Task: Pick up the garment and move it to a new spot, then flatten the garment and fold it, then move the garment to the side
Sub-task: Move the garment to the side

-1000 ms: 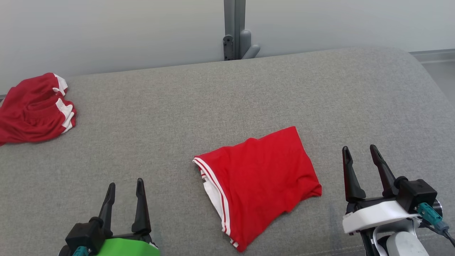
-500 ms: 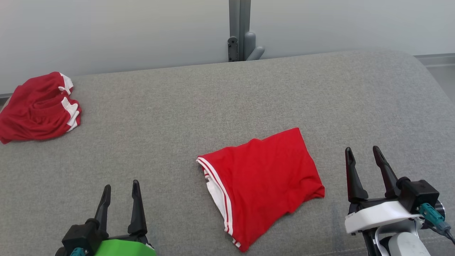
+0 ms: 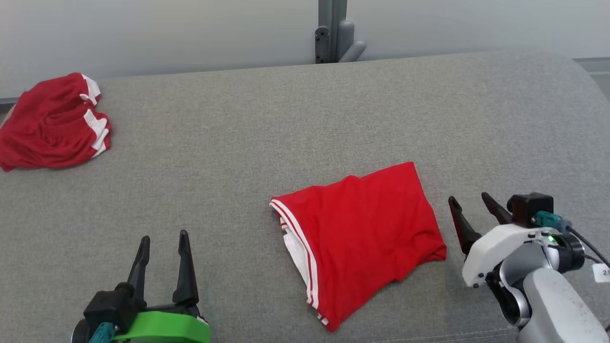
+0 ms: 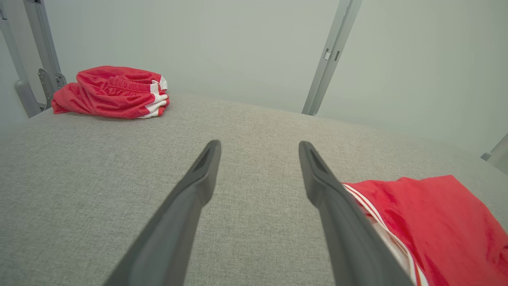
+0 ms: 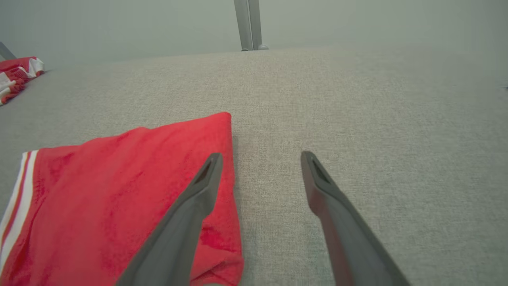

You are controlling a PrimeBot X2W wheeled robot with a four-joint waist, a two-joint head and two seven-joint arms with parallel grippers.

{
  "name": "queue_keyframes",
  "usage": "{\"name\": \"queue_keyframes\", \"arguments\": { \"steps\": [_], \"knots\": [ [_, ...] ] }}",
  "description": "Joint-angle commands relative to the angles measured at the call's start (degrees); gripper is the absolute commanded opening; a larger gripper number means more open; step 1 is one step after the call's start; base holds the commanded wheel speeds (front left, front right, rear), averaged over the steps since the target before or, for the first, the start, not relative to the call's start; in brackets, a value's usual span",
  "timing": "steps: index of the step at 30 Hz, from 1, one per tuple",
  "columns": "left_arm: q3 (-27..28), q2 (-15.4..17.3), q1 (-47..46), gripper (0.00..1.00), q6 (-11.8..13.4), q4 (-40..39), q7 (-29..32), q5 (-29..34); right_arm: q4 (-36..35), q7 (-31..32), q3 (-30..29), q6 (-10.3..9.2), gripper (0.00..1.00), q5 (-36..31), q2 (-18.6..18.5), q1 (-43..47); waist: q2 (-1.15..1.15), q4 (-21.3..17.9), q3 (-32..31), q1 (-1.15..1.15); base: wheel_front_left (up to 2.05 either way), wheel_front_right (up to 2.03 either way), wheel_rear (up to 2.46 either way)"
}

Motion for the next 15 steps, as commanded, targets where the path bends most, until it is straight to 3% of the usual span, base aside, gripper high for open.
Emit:
{"name": "queue_keyframes", "arguments": {
  "steps": [1, 10, 15],
  "knots": [
    [0.00, 0.07, -1.07, 1.00, -0.02, -0.09, -0.02, 0.17, 1.19, 2.08, 1.63, -0.01, 1.00, 1.90, -1.26, -1.63, 0.00, 1.25, 1.43, 0.00, 0.00, 0.00, 0.00],
    [-0.60, 0.05, -3.32, 1.00, 0.32, -0.19, -0.03, -0.67, 6.42, 16.17, 14.19, -0.02, 1.00, 18.75, -10.04, -9.91, 0.00, 4.75, 5.86, 0.00, 0.00, 0.00, 0.00],
    [-1.02, 0.05, -4.62, 1.00, 0.39, -0.18, -0.02, -1.04, 8.44, 19.97, 18.66, -0.02, 1.00, 25.08, -13.29, -13.89, 0.00, 6.14, 8.02, 0.00, 0.00, 0.00, 0.00]
  ]
}}
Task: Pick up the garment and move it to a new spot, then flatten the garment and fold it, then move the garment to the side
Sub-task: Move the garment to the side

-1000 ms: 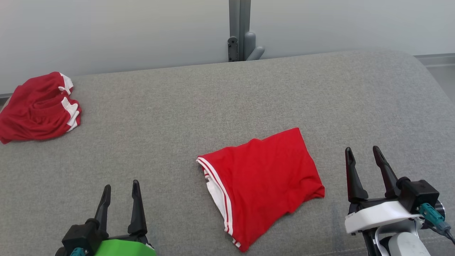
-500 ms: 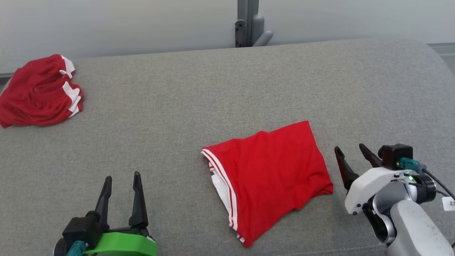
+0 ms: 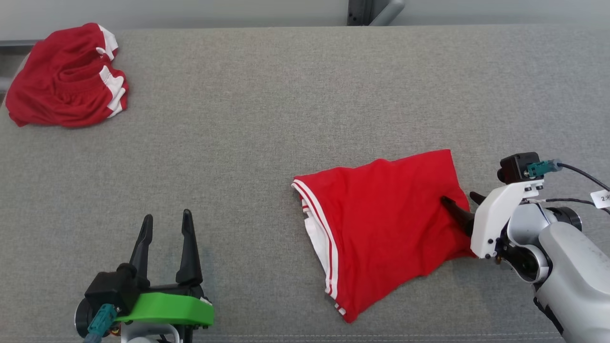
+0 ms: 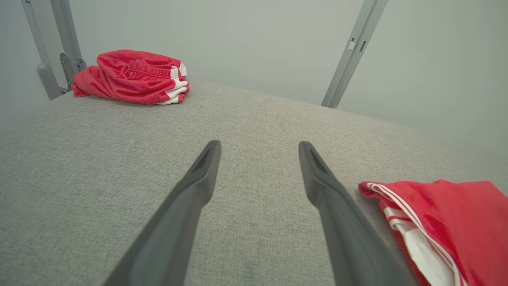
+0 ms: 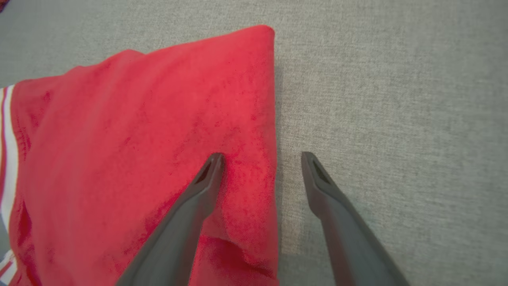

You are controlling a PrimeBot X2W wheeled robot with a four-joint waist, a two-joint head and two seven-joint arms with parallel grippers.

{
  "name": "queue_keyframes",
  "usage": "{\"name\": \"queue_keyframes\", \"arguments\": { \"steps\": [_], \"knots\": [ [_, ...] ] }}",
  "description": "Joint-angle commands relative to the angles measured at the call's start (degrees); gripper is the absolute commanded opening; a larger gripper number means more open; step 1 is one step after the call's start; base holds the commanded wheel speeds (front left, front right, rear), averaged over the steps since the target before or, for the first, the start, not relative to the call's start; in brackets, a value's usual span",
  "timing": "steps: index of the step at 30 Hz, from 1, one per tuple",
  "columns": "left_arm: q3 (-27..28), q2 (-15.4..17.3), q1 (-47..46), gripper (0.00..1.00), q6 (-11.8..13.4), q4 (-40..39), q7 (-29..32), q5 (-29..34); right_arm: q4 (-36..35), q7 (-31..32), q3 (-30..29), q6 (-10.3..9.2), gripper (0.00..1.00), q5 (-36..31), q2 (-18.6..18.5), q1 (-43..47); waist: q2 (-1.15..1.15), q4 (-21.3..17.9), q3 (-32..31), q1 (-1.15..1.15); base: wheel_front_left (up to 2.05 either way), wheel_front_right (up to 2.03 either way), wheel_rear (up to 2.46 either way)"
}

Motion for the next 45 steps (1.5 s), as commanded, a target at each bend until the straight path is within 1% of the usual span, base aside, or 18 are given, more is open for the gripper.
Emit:
{"name": "queue_keyframes", "arguments": {
  "steps": [1, 5, 7, 9, 10, 14, 15, 19, 25, 29, 34, 37, 41, 45],
  "knots": [
    [-0.11, 0.08, -1.21, 1.00, 0.15, -0.06, -0.03, -0.59, 0.85, 0.66, 0.80, -0.02, 1.00, 1.52, -0.50, -1.36, 0.00, 1.70, 1.89, 0.00, 0.00, 0.00, 0.00],
    [-0.40, 0.09, -1.93, 1.00, 0.34, 0.08, -0.02, -0.68, 2.64, 2.91, 3.47, -0.01, 1.00, 6.02, -1.28, -3.76, 0.00, 2.55, 2.94, 0.00, 0.00, 0.00, 0.00],
    [-0.37, 0.09, -2.11, 1.00, 0.34, 0.15, -0.03, -0.67, 2.78, 3.20, 5.24, -0.01, 0.57, 7.73, -1.71, -4.60, 0.00, 2.77, 3.27, 0.00, 0.00, 0.00, 0.00],
    [-0.31, 0.08, -2.31, 1.00, 0.35, 0.20, -0.02, -0.72, 2.22, 1.80, 7.95, -0.01, 0.11, 9.10, -3.00, -5.89, 0.00, 2.93, 3.61, 0.00, 0.00, 0.00, 0.00],
    [-0.31, 0.07, -2.27, 1.00, 0.40, 0.19, -0.02, -0.75, 2.14, 0.90, 8.62, -0.01, 0.00, 9.44, -3.63, -6.42, 0.00, 2.89, 3.69, 0.00, 0.00, 0.00, 0.00],
    [-0.50, 0.07, -1.92, 1.00, 0.29, 0.22, -0.03, -0.02, 3.16, -2.65, 9.98, -0.07, 0.00, 9.95, -5.63, -8.44, 0.00, 1.74, 3.94, 0.00, 0.00, 0.00, 0.00],
    [-0.50, 0.07, -1.92, 1.00, 0.29, 0.22, -0.03, -0.02, 3.16, -2.65, 9.98, -0.07, 0.00, 9.95, -5.63, -8.44, 0.00, 1.74, 3.94, 0.00, 0.00, 0.00, 0.00],
    [-0.62, 0.09, -2.50, 1.00, -0.15, 0.20, -0.02, 1.20, 5.17, -5.77, 10.33, -0.06, 0.00, 9.42, -6.85, -10.47, 0.00, -0.68, 4.32, 0.00, 0.00, 0.00, 0.00],
    [-1.06, 0.15, -3.65, 1.00, -1.26, 0.34, -0.02, 3.68, 8.00, -8.98, 9.57, -0.06, 0.00, 8.85, -8.49, -13.17, 0.00, -6.78, 5.28, 0.00, 0.00, 0.00, 0.00],
    [-1.33, 0.88, -4.73, 1.00, -1.70, 0.31, -0.02, 4.93, 8.93, -10.46, 9.46, -0.06, 0.00, 8.19, -8.72, -15.18, 0.00, -12.32, 6.75, 0.00, 0.00, 0.00, 0.00],
    [-1.60, 2.20, -6.58, 1.00, -1.97, -0.08, 0.18, 6.14, 10.64, -12.65, 9.28, -0.06, 0.00, 8.02, -6.85, -18.39, 0.00, -19.53, 9.46, 0.00, 0.00, 0.00, 0.00],
    [-2.28, 3.05, -7.97, 1.00, -2.34, -0.50, 0.98, 6.96, 12.44, -14.36, 9.24, -0.06, 0.00, 8.49, -4.62, -20.33, 0.00, -22.84, 10.88, 0.00, 0.00, 0.00, 0.00],
    [-3.13, 3.78, -9.43, 1.00, -2.53, -1.15, 2.38, 7.33, 14.66, -16.57, 9.70, -0.06, 0.00, 8.88, -2.30, -22.55, 0.00, -25.59, 12.09, 0.00, 0.00, 0.00, 0.00],
    [-3.70, 4.23, -10.10, 1.00, -2.66, -1.80, 3.24, 7.57, 16.92, -18.70, 10.27, -0.06, 0.00, 9.32, -0.81, -24.32, 0.00, -26.50, 12.50, 0.00, 0.00, 0.00, 0.00]
  ]
}}
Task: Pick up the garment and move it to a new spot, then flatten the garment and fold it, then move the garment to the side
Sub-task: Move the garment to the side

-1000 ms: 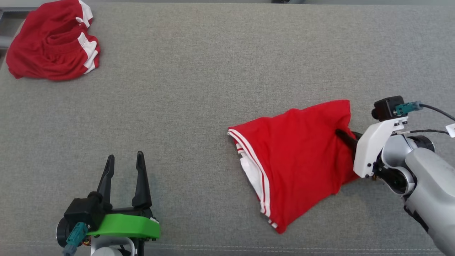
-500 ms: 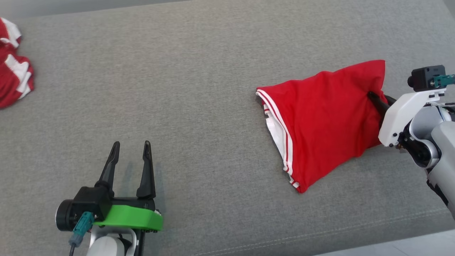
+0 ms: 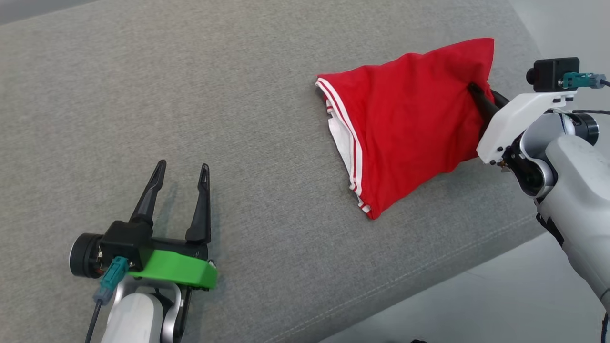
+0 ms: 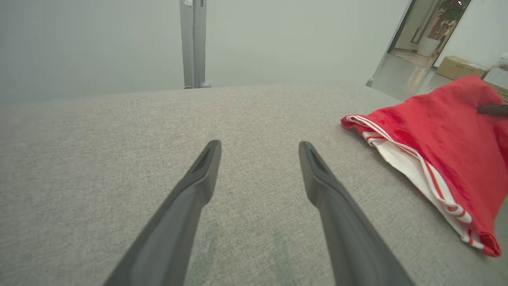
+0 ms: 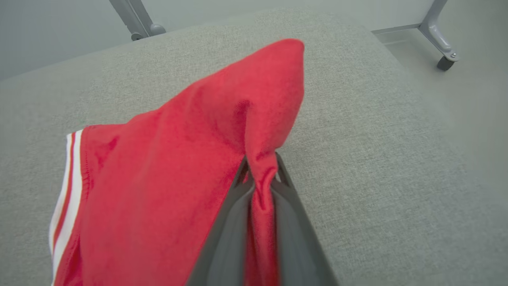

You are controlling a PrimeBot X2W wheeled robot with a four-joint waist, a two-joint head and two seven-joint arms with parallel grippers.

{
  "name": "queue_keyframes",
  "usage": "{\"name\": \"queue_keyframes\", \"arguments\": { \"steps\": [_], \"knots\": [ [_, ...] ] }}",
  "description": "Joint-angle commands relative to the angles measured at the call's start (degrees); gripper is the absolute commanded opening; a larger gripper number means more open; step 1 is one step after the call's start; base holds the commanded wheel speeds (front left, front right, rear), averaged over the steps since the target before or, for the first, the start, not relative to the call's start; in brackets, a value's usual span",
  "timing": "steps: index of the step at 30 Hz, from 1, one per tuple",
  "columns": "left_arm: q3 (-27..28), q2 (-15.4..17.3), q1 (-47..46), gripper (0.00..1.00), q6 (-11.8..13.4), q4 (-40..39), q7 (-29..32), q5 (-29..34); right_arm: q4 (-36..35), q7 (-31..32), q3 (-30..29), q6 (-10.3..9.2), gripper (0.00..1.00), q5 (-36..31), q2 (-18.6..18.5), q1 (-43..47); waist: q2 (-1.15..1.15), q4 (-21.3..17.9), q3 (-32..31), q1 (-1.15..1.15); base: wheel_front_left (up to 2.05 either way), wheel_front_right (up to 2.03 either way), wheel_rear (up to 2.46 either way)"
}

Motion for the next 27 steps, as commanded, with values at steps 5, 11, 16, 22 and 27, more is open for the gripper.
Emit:
{"name": "queue_keyframes", "arguments": {
  "steps": [5, 11, 16, 22, 27],
  "knots": [
    [0.10, 1.21, -0.95, 1.00, 0.26, -1.09, 0.70, 0.18, 3.53, -3.38, 0.26, -0.10, 0.00, 0.46, 1.15, -3.75, 0.00, -2.91, 2.97, 0.00, 0.00, 0.00, 0.00],
    [0.37, 1.70, -1.00, 1.00, 0.86, -2.46, 1.04, -0.10, 7.53, -5.29, -0.88, -0.10, 0.00, 1.46, 0.80, -8.21, 0.00, -0.93, 3.66, 0.00, 0.00, 0.00, 0.00],
    [0.40, 2.20, -1.09, 1.00, 1.03, -3.97, 1.45, -0.18, 10.56, -6.27, -1.88, -0.10, 0.00, 1.51, -0.66, -11.46, 0.00, 0.52, 4.75, 0.00, 0.00, 0.00, 0.00],
    [0.19, 3.03, -1.29, 1.00, 1.46, -7.27, 2.42, 0.38, 15.51, -7.65, -3.32, -0.10, 0.00, 0.58, -4.07, -15.05, 0.00, 2.60, 6.60, 0.00, 0.00, 0.00, 0.00],
    [-0.18, 3.61, -1.29, 1.00, 1.57, -10.13, 3.38, 0.83, 20.47, -8.91, -4.36, -0.09, 0.00, -0.41, -6.18, -16.88, 0.00, 4.12, 8.25, 0.00, 0.00, 0.00, 0.00]
  ]
}}
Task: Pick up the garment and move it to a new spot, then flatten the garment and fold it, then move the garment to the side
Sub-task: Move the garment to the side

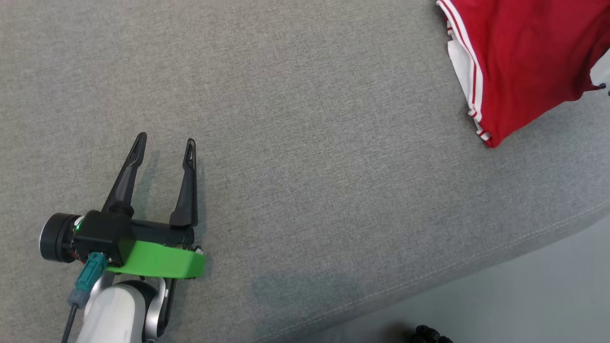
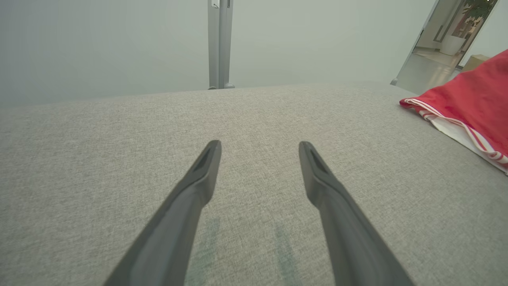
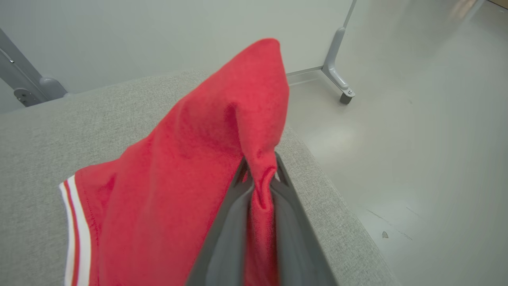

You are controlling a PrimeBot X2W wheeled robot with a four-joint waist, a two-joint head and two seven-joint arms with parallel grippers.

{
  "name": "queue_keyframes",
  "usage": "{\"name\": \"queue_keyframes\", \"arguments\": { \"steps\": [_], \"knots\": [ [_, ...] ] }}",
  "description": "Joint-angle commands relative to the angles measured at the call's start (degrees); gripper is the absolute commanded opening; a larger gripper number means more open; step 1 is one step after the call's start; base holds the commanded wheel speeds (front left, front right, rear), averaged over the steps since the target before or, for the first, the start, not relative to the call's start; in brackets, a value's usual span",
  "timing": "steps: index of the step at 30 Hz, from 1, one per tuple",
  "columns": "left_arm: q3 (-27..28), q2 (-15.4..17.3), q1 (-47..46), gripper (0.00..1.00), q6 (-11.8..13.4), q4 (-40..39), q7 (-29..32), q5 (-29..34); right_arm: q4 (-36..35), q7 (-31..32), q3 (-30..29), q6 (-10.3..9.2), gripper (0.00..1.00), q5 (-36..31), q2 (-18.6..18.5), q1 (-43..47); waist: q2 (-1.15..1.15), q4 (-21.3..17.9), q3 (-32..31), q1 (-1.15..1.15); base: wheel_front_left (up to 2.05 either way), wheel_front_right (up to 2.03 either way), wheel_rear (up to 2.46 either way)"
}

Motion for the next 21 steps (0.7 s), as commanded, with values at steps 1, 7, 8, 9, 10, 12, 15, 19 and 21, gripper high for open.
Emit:
{"name": "queue_keyframes", "arguments": {
  "steps": [1, 7, 8, 9, 10, 12, 15, 19, 21],
  "knots": [
    [-0.05, 0.44, -0.82, 1.00, 0.12, -0.62, 0.29, 0.36, 1.13, -0.69, -0.15, -0.09, 0.00, -0.73, -0.22, -1.07, 0.00, 1.25, 1.31, 0.00, 0.00, 0.00, 0.00],
    [-0.32, 0.93, -0.94, 1.00, 0.62, -2.53, 1.19, 0.76, 6.94, -6.06, -0.28, -0.09, 0.22, -4.62, -0.30, -3.50, 0.00, 2.34, 2.80, 0.00, 0.00, 0.00, 0.00],
    [-0.36, 0.98, -0.96, 1.00, 0.69, -2.65, 1.25, 0.71, 7.49, -6.60, -0.31, -0.09, 0.80, -5.48, -0.07, -3.73, 0.00, 2.47, 2.91, 0.00, 0.00, 0.00, 0.00],
    [-0.39, 0.99, -0.98, 1.00, 0.77, -2.74, 1.28, 0.66, 8.01, -7.04, -0.47, -0.09, 1.00, -6.09, 0.14, -3.92, 0.00, 2.59, 2.99, 0.00, 0.00, 0.00, 0.00],
    [-0.44, 0.95, -1.02, 1.00, 0.89, -2.78, 1.29, 0.64, 8.33, -7.33, -0.76, -0.09, 1.00, -6.63, 0.28, -4.07, 0.00, 2.70, 3.06, 0.00, 0.00, 0.00, 0.00],
    [-0.55, 0.82, -1.08, 1.00, 1.07, -2.75, 1.14, 0.61, 8.80, -7.78, -1.51, -0.09, 1.00, -7.52, 0.55, -4.03, 0.00, 2.87, 3.07, 0.00, 0.00, 0.00, 0.00],
    [-0.58, 0.55, -1.24, 1.00, 1.18, -2.44, 0.61, 0.18, 9.09, -8.12, -2.46, -0.09, 1.00, -8.95, 0.67, -3.89, 0.00, 3.09, 2.76, 0.00, 0.00, 0.00, 0.00],
    [0.03, 0.35, -1.40, 1.00, 1.52, -1.75, -0.31, -0.48, 6.45, -8.23, -3.89, -0.08, 1.00, -11.04, 1.44, -4.41, 0.00, 3.19, 1.71, 0.00, 0.00, 0.00, 0.00],
    [0.44, 0.24, -1.44, 1.00, 1.78, -1.24, -0.97, -0.95, 3.74, -8.17, -4.81, -0.09, 1.00, -12.50, 1.55, -2.84, 0.00, 3.29, 0.82, 0.00, 0.00, 0.00, 0.00]
  ]
}}
